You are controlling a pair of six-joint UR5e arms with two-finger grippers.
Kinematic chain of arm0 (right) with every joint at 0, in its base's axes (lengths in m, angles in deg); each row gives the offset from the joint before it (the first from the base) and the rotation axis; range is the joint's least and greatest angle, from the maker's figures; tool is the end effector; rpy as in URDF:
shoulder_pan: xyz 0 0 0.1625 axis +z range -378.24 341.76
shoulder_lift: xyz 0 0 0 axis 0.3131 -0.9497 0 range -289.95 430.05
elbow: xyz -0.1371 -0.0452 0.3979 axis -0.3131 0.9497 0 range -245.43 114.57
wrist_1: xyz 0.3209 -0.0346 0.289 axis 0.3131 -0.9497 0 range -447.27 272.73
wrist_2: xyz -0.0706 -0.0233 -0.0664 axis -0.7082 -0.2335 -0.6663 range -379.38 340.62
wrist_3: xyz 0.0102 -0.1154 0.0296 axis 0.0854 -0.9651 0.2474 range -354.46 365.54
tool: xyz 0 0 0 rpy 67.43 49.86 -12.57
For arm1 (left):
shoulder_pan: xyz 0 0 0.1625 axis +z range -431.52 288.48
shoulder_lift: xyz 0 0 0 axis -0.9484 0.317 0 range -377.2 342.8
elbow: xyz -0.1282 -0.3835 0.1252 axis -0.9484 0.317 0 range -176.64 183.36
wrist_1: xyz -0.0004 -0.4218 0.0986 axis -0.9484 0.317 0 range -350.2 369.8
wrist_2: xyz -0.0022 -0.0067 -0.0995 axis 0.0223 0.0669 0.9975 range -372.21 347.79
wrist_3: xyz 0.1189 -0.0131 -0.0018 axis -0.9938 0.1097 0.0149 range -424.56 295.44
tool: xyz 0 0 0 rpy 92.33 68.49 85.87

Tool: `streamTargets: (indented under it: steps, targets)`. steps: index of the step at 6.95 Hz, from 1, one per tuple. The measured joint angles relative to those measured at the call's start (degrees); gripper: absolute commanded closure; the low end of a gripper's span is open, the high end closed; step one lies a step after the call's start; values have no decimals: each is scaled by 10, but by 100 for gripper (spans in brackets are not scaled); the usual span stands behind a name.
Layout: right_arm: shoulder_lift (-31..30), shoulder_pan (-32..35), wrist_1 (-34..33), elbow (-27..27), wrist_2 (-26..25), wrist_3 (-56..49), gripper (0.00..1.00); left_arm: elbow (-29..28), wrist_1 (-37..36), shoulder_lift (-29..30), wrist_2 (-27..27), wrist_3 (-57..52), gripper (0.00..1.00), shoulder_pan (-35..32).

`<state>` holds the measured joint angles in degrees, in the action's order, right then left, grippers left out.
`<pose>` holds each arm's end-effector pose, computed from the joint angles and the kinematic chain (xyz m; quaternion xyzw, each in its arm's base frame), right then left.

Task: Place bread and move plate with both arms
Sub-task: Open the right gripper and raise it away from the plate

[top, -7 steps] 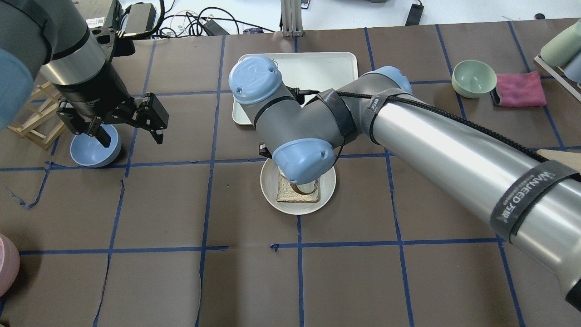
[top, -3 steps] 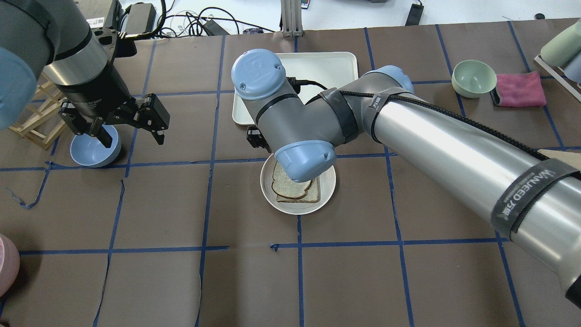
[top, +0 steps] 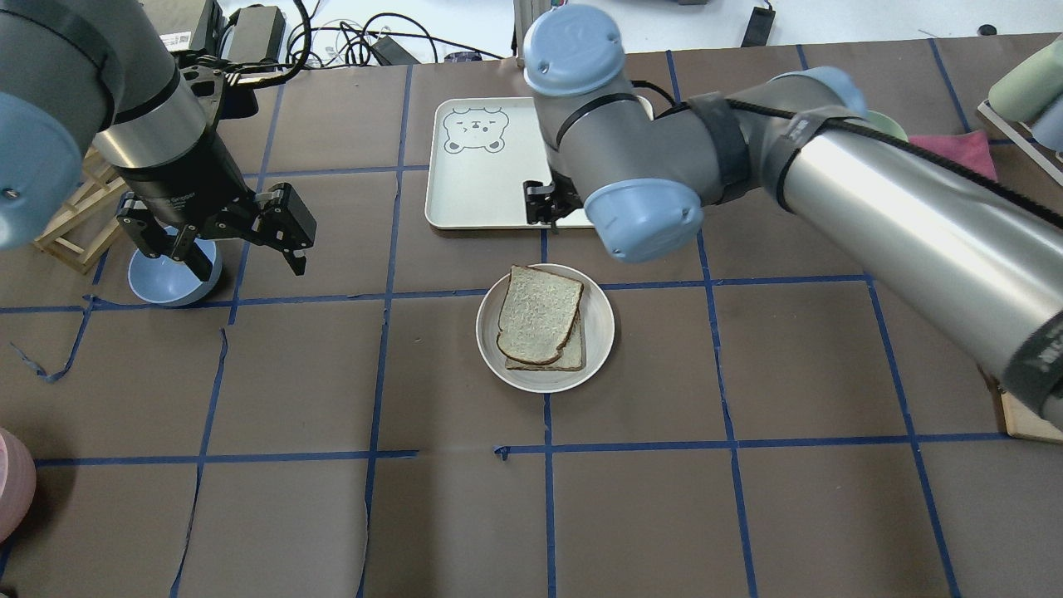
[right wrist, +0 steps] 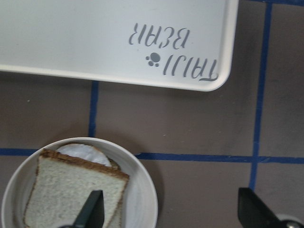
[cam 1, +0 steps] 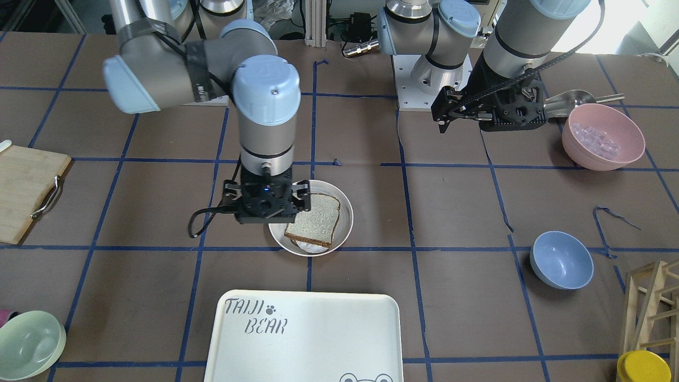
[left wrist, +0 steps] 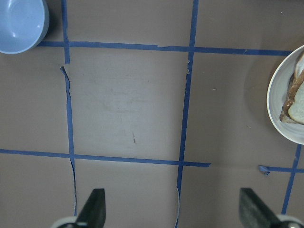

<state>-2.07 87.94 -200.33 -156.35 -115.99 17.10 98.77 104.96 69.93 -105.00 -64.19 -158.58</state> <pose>0.2900 -0.5701 0.3215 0.0381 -0.9969 0.0499 0.0470 -0.1031 -0.4793 0.4352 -0.0271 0.9971 0.0677 0.0227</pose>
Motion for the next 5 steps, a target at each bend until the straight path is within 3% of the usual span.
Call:
streamTargets:
  steps: [2,5]
  targets:
    - [-45,-81,108,22,34,-102,0,3,-1,3,1,6,0,4]
    - [-125,-109,149,24,54,-160,0,29,-104,46,11,7,0,-5]
